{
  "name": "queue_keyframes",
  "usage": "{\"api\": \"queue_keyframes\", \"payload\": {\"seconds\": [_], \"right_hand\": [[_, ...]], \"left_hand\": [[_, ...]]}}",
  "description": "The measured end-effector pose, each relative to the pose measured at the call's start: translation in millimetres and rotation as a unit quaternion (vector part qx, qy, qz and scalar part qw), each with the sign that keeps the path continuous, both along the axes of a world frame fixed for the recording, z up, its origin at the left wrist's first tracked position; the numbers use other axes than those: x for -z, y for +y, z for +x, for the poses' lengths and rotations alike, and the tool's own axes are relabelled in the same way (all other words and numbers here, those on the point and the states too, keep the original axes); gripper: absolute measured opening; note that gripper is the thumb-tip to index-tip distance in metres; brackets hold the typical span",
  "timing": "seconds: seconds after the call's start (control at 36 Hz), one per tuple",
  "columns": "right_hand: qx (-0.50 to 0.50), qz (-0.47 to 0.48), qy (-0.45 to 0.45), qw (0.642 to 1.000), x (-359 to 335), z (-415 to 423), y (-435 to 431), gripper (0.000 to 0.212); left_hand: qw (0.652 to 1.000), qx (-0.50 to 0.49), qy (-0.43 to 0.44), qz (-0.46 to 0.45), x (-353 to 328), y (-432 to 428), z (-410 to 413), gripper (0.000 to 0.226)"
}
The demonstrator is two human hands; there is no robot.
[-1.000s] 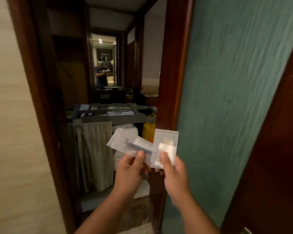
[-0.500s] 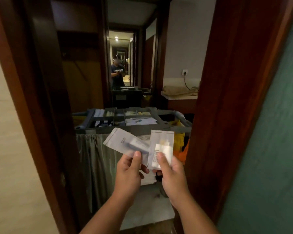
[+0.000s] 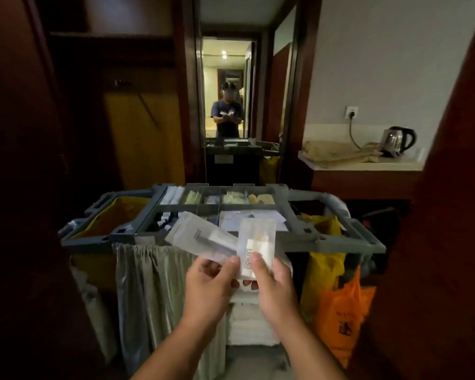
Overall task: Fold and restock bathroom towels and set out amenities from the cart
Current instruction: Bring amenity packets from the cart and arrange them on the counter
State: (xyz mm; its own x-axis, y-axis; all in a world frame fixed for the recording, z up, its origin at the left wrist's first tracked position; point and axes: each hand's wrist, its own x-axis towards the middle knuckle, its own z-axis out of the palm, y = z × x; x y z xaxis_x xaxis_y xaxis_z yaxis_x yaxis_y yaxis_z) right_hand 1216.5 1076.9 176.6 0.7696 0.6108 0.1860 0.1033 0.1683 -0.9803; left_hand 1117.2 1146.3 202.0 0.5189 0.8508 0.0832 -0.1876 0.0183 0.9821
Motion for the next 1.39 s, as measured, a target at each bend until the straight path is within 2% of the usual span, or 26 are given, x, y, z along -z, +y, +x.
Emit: {"api": "queue_keyframes", "payload": {"seconds": [0.11,0.19,0.31,0.5,0.67,0.83,0.94,1.08,1.17,1.22,1.28,1.33,1.39], "right_hand": [[-0.041,-0.012,0.004,0.999,-8,50,44,0.022],[-0.058,-0.026,0.009,0.998,-9,80,81,0.034],[-0.072,-0.05,0.002,0.996,1,121,136,0.023],[-0.066,-0.095,0.004,0.993,22,184,250,0.019],[-0.043,-0.131,0.023,0.99,19,232,338,0.017],[0.002,-0.163,-0.008,0.987,35,287,401,0.018],[0.021,-0.188,-0.056,0.98,54,325,433,0.015],[0.065,-0.207,-0.082,0.973,78,372,479,0.017],[0.064,-0.244,-0.1,0.962,93,399,507,0.011],[0.059,-0.265,-0.122,0.955,103,415,524,0.039],[0.035,-0.3,-0.172,0.938,110,428,536,0.052],[0.0,-0.362,-0.235,0.902,117,440,546,0.049],[-0.019,-0.451,-0.309,0.837,119,447,555,0.039]], "left_hand": [[0.999,-0.037,-0.005,-0.016,-3,40,47,0.017],[0.998,-0.055,-0.003,-0.007,-4,71,76,0.014],[0.997,-0.083,-0.003,0.001,3,126,113,0.012],[0.994,-0.098,0.036,0.018,43,254,182,0.013],[0.992,-0.093,0.076,0.043,62,360,243,0.01],[0.987,-0.1,0.093,0.079,73,431,290,0.018],[0.988,-0.086,0.112,0.063,96,469,315,0.02],[0.979,-0.12,0.147,0.078,117,509,340,0.024],[0.972,-0.142,0.171,0.075,127,532,349,0.023],[0.963,-0.158,0.198,0.09,135,548,353,0.022],[0.954,-0.177,0.22,0.101,141,564,357,0.021],[0.944,-0.191,0.24,0.118,149,577,360,0.025],[0.936,-0.195,0.263,0.131,155,588,364,0.028]]}}
